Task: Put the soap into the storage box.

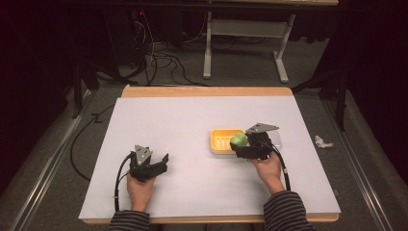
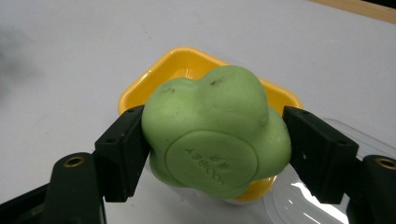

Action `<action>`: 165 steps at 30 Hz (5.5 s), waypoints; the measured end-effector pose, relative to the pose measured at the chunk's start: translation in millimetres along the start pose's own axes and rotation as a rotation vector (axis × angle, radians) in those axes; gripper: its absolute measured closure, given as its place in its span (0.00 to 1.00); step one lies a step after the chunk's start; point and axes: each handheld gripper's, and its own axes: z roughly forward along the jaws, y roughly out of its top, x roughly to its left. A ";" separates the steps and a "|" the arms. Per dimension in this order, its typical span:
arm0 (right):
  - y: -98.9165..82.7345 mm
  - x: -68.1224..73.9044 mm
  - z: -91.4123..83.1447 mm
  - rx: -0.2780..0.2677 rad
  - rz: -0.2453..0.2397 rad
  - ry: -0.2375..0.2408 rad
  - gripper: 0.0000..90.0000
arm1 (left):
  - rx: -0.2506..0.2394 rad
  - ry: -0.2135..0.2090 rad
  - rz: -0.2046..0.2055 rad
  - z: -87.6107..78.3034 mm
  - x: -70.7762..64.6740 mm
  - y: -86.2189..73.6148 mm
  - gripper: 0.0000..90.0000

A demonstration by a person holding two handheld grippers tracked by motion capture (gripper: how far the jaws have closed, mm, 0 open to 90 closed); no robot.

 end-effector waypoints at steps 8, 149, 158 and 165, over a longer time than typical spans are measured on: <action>3.8 -2.6 12.3 0.004 0.033 0.005 0.30 | 0.001 0.003 0.001 0.2 -0.1 -0.1 0.23; -35.8 -12.4 -42.3 -0.148 0.039 -0.138 0.36 | 0.008 0.020 0.039 2.0 -2.5 -3.1 0.25; -45.0 -16.5 -49.0 -0.152 0.058 -0.142 0.36 | 0.008 0.020 0.038 2.2 -2.7 -3.2 0.25; -51.9 -19.2 -54.3 -0.150 0.064 -0.148 0.36 | 0.007 0.017 0.038 1.7 -2.7 -3.1 0.24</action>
